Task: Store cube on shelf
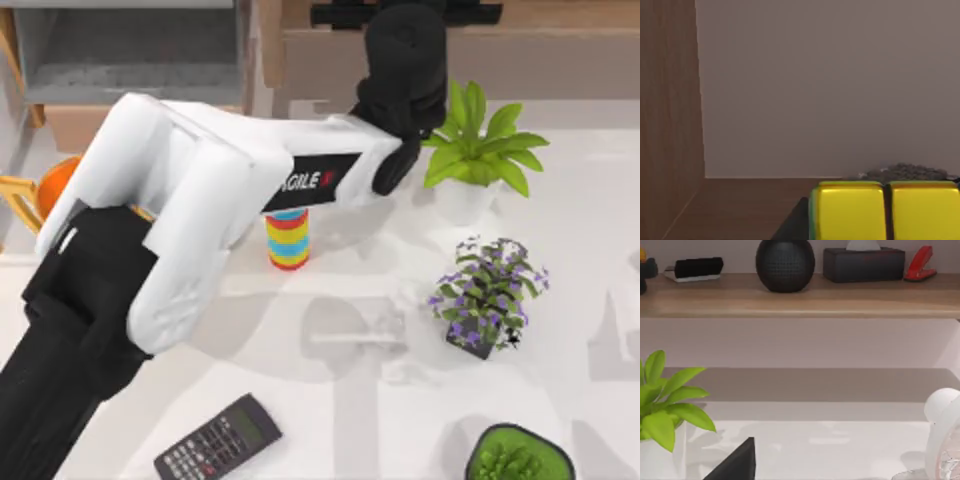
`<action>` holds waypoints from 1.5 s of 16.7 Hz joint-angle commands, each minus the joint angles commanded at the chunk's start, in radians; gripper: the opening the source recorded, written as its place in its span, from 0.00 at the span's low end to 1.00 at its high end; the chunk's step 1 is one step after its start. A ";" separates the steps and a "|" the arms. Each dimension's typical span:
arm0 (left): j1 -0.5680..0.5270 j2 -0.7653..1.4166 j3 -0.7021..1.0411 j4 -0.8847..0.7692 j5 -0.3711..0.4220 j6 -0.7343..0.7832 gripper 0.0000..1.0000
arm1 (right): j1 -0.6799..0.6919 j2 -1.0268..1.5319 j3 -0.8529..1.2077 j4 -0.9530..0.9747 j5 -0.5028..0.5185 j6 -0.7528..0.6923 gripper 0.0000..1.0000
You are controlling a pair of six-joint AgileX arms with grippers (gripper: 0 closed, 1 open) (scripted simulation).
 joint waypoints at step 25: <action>0.092 -0.465 -0.392 0.301 0.405 0.381 1.00 | 0.000 0.000 0.000 0.000 0.000 0.000 1.00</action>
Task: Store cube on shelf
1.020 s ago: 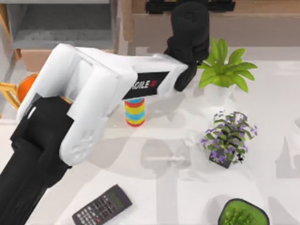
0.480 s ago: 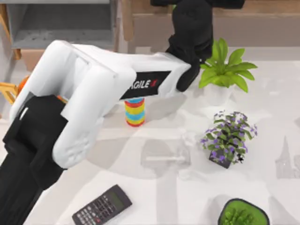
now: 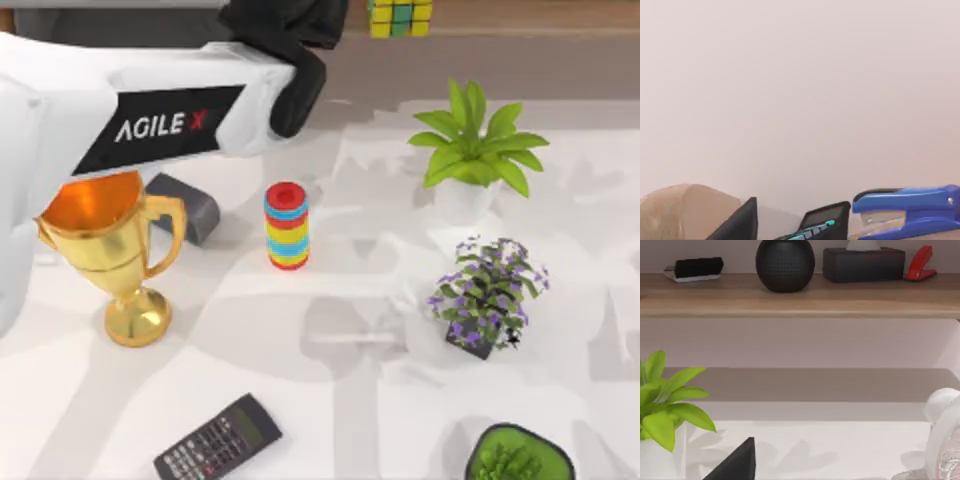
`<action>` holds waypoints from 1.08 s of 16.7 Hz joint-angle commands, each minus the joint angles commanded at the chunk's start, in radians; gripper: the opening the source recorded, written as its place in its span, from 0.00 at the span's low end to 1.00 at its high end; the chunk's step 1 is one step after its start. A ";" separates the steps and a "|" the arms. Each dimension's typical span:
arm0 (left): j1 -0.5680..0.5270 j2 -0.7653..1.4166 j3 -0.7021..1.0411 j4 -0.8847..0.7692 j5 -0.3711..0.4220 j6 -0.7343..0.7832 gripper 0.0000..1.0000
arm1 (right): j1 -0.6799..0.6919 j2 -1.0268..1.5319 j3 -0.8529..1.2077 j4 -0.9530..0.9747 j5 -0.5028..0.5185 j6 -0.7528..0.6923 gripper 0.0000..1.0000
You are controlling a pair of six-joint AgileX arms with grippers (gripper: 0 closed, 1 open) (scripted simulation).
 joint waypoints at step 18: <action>1.278 -0.255 -1.020 0.349 0.906 0.953 1.00 | 0.000 0.000 0.000 0.000 0.000 0.000 1.00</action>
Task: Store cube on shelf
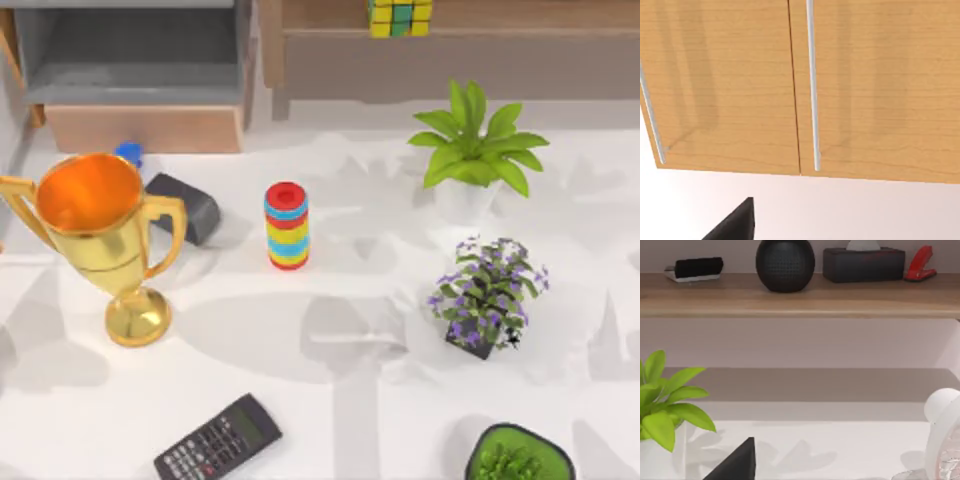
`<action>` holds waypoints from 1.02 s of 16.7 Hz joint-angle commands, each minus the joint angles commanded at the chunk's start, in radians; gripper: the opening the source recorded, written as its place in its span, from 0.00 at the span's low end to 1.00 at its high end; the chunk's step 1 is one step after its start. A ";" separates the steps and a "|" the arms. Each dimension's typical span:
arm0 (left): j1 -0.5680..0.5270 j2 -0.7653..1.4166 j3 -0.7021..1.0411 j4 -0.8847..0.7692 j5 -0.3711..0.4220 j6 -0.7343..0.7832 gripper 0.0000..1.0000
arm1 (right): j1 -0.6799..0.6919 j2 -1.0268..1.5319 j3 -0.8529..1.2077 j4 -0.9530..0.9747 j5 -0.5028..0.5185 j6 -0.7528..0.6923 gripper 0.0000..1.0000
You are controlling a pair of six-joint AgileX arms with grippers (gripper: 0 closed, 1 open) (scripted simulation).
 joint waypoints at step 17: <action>-0.009 0.137 -0.022 -0.069 0.028 0.086 1.00 | 0.000 0.000 0.000 0.000 0.000 0.000 1.00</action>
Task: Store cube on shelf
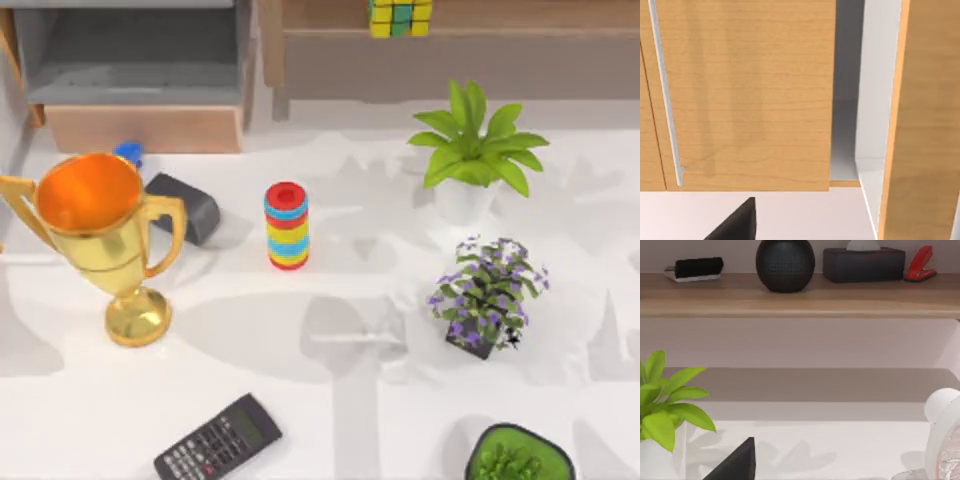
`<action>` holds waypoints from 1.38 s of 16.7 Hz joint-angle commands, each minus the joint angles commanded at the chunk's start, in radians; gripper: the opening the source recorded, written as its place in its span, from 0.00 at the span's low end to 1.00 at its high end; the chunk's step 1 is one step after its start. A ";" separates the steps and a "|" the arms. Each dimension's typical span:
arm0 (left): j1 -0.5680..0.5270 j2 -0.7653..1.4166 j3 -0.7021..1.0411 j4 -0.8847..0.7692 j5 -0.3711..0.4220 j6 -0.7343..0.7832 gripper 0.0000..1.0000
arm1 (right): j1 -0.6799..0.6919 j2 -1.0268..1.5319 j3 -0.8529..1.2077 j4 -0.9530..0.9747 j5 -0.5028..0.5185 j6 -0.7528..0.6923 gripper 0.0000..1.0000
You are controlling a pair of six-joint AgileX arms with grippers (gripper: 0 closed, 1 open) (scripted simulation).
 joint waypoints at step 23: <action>0.000 0.000 0.000 0.000 0.000 0.000 0.00 | 0.000 0.000 0.000 0.000 0.000 0.000 1.00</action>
